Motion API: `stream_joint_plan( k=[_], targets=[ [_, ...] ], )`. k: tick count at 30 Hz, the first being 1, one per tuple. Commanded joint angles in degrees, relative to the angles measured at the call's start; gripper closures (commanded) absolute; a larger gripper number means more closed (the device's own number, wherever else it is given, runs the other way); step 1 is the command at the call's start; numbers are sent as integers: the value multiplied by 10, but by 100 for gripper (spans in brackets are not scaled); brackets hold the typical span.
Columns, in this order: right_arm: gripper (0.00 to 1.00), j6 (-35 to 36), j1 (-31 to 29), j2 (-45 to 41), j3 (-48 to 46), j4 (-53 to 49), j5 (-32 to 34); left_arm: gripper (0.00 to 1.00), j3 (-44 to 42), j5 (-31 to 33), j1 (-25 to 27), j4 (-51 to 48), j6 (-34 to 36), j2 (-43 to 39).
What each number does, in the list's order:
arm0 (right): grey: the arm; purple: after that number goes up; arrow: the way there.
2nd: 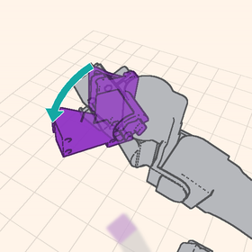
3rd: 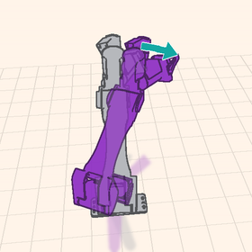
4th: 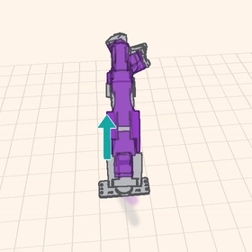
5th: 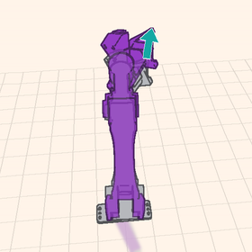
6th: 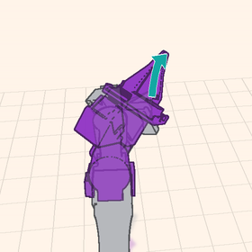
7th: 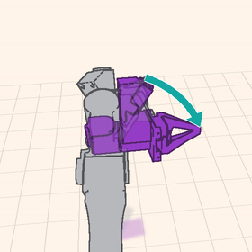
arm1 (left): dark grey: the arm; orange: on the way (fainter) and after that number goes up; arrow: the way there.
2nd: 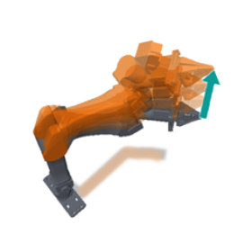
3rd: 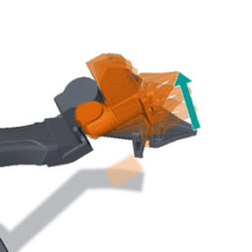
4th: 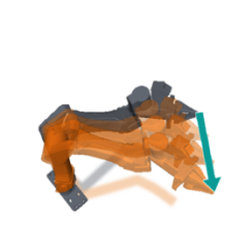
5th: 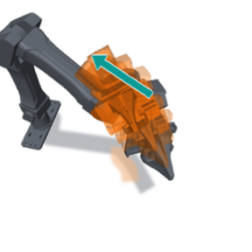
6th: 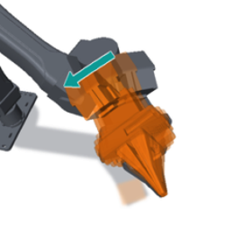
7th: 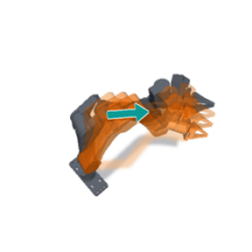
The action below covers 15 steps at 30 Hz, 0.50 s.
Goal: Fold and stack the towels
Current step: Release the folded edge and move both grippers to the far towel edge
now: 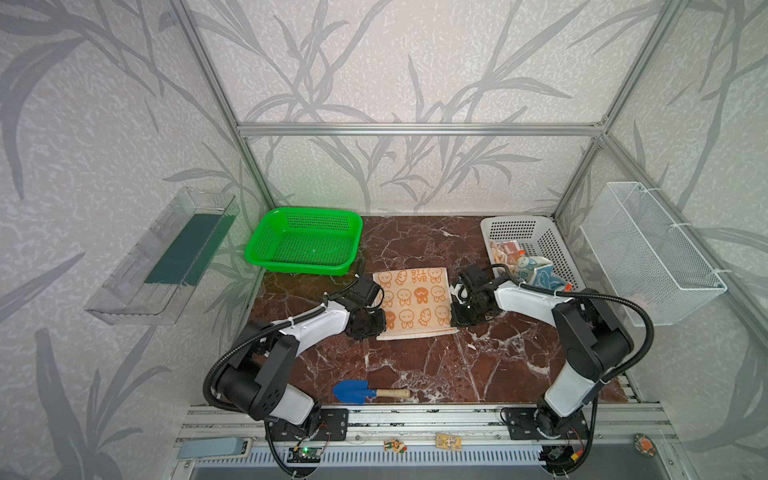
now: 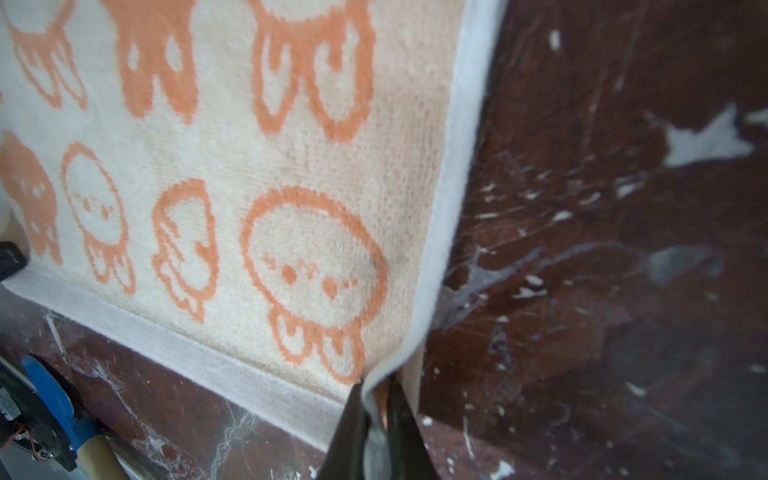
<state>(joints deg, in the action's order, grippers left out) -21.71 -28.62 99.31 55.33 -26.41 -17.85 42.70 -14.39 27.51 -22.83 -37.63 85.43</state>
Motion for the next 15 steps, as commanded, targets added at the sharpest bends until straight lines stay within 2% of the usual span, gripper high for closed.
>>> stream_joint_plan(
  k=[1,5,7,9,15],
  targets=[
    [81,0,-6,11,-5,-12,29,99,-4,24,5,-11,0,4],
    [74,2,-15,9,1,-18,32,89,-1,24,8,-14,1,4],
    [72,2,-17,3,2,-21,33,74,2,22,9,-18,1,5],
    [71,2,-18,-4,4,-25,36,65,7,17,14,-19,2,2],
    [63,4,-18,-27,12,-38,38,44,28,31,26,-38,2,-12]
  ],
)
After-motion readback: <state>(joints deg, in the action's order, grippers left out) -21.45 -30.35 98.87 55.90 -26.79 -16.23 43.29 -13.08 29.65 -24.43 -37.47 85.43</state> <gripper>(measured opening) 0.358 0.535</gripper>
